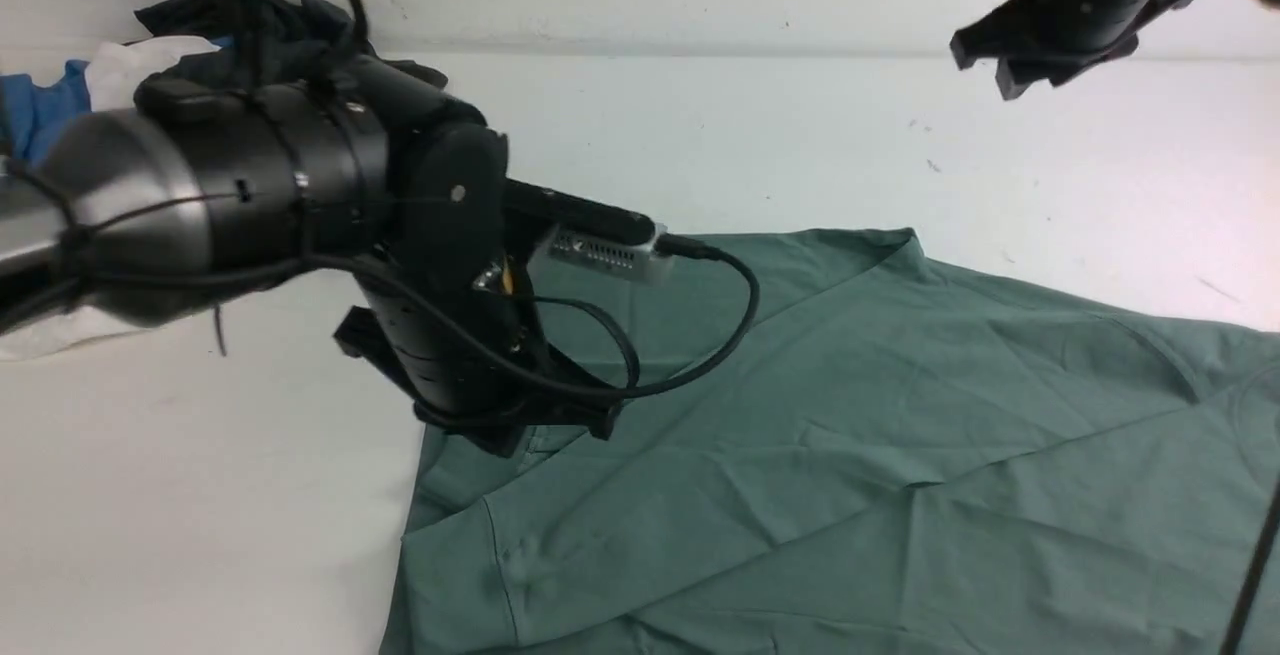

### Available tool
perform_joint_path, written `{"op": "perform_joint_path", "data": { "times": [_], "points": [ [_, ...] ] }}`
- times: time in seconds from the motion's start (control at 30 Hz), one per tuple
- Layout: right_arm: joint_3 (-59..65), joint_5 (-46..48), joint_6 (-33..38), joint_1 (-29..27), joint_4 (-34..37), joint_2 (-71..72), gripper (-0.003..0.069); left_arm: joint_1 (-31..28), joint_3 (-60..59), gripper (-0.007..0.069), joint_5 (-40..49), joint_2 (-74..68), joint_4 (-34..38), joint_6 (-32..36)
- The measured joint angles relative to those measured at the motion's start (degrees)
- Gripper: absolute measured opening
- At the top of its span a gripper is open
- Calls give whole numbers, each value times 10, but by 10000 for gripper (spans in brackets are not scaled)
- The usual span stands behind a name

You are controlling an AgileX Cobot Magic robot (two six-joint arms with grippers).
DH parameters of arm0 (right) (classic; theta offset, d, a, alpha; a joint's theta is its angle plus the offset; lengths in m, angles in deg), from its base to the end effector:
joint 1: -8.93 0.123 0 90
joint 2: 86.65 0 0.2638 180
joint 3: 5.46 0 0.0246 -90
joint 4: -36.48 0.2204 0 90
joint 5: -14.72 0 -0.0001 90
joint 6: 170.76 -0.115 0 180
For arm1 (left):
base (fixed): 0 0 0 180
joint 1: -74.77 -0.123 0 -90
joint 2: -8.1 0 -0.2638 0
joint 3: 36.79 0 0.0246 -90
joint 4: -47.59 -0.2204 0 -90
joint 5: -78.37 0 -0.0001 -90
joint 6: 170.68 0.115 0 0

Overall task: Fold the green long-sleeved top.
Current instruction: Use both arms simultaneously to clamp the lower edge of the clothing fabric

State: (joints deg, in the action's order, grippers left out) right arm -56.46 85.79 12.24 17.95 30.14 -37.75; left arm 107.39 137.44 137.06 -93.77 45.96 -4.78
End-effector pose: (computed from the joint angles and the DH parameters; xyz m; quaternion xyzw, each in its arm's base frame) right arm 0.4380 0.0574 0.2838 -0.1056 0.9613 -0.0420 0.2511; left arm 0.2532 -0.1587 0.2261 0.1656 0.9789 -0.0353 0.1144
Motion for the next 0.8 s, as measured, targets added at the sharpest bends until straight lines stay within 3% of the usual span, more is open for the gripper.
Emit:
{"op": "perform_joint_path", "data": {
  "times": [0.07,0.1,0.17,0.5,0.8],
  "points": [
    [52,0,2,-4,27,49,84,0,-38,-4,15,37,1,-17],
    [58,0,2,-4,29,54,84,0,-38,-4,15,40,1,-19],
    [158,1,2,-5,52,123,8,0,-114,-4,27,88,5,-55],
    [466,4,5,-6,120,318,-13,5,-288,-4,16,129,69,-91],
    [667,1,27,30,148,435,-14,109,-330,1,-54,129,72,-180]
  ]
}}
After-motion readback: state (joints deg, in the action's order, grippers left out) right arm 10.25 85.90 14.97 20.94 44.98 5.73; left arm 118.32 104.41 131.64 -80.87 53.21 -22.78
